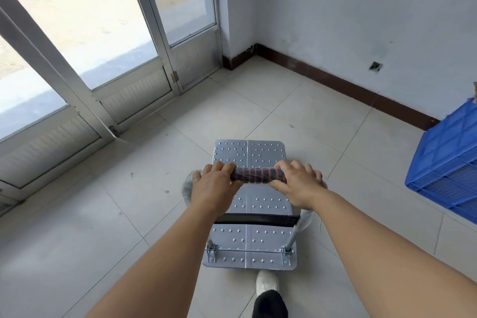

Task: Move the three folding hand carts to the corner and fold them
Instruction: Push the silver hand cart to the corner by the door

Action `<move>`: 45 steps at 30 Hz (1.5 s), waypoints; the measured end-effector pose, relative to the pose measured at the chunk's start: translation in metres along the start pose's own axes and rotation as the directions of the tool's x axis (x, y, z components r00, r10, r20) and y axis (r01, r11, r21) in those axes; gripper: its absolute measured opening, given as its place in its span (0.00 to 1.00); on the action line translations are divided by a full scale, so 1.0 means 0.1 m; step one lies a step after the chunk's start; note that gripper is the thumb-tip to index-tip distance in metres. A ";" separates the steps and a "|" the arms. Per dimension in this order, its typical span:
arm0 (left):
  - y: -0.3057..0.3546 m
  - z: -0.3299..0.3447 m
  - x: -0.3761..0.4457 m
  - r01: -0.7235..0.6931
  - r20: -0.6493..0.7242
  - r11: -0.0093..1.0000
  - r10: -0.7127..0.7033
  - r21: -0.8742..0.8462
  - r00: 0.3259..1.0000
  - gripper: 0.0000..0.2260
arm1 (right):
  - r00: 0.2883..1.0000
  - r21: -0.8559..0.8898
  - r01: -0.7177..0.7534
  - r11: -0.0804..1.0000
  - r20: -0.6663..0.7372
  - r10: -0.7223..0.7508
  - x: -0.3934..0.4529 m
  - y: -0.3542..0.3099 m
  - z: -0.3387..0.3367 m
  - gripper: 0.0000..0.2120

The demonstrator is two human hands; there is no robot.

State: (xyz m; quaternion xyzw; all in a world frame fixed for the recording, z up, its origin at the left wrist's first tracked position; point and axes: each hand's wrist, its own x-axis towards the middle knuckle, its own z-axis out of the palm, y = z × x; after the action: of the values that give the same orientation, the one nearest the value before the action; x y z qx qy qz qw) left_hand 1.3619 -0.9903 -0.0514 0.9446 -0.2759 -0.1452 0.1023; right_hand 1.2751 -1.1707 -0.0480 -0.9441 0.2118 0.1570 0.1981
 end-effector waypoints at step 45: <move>-0.61 -1.68 6.50 -0.093 0.059 0.996 0.094 -0.016 0.994 0.14 | 0.984 0.056 -0.176 0.983 0.036 0.174 5.95 -0.45 -2.49 0.18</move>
State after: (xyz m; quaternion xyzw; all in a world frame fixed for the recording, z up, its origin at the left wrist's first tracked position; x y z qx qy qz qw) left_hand 1.9712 -1.2793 -0.0519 0.9252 -0.3219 -0.1702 0.1069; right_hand 1.8612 -1.4442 -0.0438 -0.9130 0.2953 0.1822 0.2146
